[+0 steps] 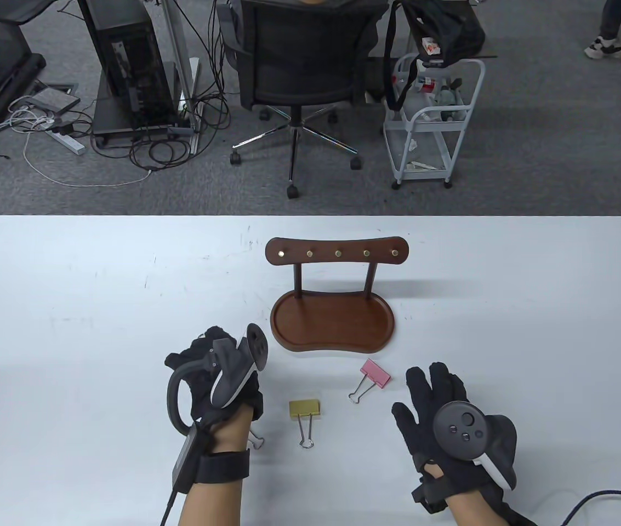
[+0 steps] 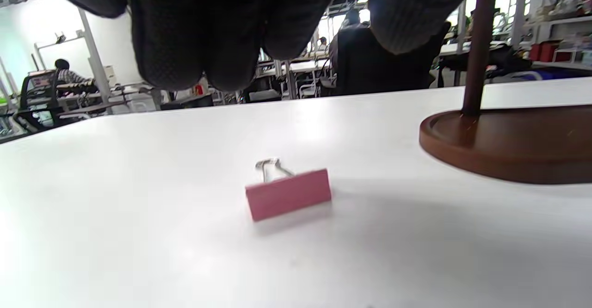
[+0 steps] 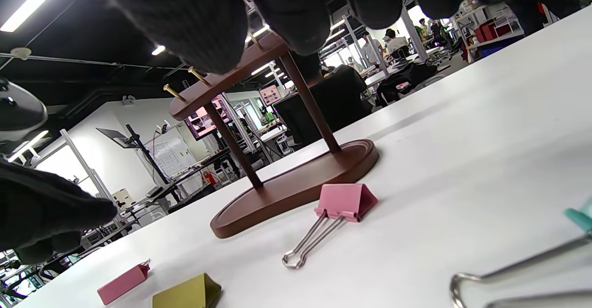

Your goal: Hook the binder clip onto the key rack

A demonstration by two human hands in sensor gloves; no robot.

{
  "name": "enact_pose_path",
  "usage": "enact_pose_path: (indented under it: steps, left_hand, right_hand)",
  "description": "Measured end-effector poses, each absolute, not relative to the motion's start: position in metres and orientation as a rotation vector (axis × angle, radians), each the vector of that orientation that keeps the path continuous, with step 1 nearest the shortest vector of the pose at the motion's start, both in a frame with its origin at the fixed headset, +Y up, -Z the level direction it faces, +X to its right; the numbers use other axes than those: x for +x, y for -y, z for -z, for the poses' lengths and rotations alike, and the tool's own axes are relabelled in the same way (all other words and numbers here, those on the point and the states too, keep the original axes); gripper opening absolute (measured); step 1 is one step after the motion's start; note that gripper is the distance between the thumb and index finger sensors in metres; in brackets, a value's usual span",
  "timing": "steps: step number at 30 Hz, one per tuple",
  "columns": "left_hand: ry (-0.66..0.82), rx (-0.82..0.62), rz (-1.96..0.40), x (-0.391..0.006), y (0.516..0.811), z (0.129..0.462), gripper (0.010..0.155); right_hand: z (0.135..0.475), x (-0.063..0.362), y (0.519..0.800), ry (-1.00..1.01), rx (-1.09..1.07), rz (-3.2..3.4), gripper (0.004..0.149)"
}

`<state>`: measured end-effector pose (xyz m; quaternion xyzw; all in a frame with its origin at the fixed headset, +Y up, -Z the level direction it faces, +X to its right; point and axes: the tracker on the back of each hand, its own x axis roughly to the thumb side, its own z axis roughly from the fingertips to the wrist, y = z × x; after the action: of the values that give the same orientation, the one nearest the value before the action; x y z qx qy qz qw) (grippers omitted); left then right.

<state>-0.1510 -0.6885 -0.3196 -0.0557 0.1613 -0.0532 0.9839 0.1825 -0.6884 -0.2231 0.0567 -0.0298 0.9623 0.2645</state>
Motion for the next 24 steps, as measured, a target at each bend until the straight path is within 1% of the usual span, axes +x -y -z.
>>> enact_pose_path:
  steps: [8, 18, 24]
  left_hand:
    - [-0.388, -0.213, 0.098, -0.166, 0.714, 0.333, 0.074]
    - [-0.381, -0.257, 0.106, -0.167, 0.729, 0.341, 0.075]
    - [-0.384, -0.271, 0.13, -0.165, 0.738, 0.345, 0.073]
  right_hand:
    - [0.223, 0.179, 0.69, 0.054, 0.167, -2.6, 0.071]
    - [0.223, 0.178, 0.692, 0.039, 0.17, -2.598, 0.07]
    - [0.223, 0.178, 0.692, 0.035, 0.165, -2.599, 0.07]
